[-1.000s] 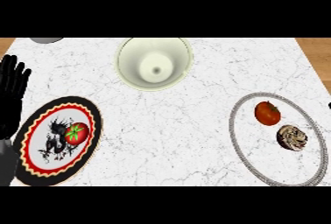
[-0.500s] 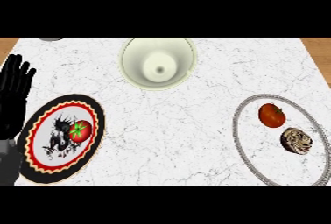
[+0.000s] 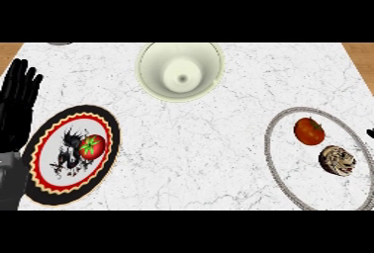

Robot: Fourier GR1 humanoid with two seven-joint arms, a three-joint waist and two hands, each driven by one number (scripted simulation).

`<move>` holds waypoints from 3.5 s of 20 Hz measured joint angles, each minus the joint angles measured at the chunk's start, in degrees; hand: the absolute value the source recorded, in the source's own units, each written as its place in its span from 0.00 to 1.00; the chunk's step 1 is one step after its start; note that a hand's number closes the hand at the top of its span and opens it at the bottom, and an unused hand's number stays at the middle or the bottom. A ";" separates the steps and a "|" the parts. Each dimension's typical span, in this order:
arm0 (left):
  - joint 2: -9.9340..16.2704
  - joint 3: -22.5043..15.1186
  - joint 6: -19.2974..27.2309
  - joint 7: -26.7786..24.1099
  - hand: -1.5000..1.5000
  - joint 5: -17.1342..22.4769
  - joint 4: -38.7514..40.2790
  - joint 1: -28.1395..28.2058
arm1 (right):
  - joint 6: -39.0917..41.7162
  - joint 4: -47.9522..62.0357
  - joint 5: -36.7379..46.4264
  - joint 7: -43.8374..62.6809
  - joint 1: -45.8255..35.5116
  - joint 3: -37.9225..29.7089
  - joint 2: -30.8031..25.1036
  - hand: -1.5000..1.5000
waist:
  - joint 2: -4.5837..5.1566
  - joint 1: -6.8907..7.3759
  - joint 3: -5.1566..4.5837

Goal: Pick the cupcake from the placemat and place it in the bowl

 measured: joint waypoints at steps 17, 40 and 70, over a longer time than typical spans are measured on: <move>-3.14 -0.05 0.55 1.80 0.50 -3.31 -3.18 0.87 | 1.25 17.74 17.90 -17.60 -2.05 0.24 12.82 0.00 | -0.04 -0.02 0.02; -4.67 1.87 -0.81 3.52 0.50 -5.25 -4.06 -0.20 | 0.67 34.51 33.90 -28.26 -9.42 -0.09 23.21 0.00 | -0.02 0.11 0.01; -4.68 4.36 -2.84 2.11 0.50 -5.58 -2.17 -0.33 | -3.41 32.15 46.29 -19.05 -8.57 -4.68 29.19 1.00 | -0.10 -0.62 0.09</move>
